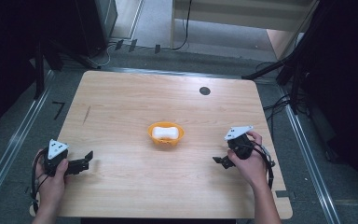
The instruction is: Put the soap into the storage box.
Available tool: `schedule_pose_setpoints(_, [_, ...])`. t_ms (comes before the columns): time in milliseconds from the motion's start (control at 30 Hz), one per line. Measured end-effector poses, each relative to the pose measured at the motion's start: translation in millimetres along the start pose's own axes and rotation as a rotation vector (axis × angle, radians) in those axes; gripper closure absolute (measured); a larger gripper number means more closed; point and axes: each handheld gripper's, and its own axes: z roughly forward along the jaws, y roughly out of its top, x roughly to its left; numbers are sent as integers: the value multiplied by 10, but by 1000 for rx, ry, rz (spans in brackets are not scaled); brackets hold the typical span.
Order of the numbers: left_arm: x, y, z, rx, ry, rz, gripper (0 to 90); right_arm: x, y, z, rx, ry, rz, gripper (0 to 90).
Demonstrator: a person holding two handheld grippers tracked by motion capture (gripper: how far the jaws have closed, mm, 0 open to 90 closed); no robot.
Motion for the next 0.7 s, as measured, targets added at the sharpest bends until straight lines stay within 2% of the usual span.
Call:
schedule_pose_setpoints(33, [0, 0, 0, 0, 0, 0, 0, 0, 0, 0, 0, 0, 0, 0])
schedule_pose_setpoints(67, [-2, 1, -2, 3, 1, 1, 0, -4, -81, -32, -24, -8, 10, 0])
schedule_pose_setpoints(233, [-6, 1, -3, 5, 2, 3, 0, -6, -201, -88, -41, -20, 43, 0])
schedule_pose_setpoints(467, [-7, 1, -4, 4, 2, 3, 0, -2, -491, -181, -81, -33, 91, 0])
schedule_pose_setpoints(700, [-8, 0, -5, 5, 2, 1, 0, -26, -689, -295, -107, -43, 125, 0])
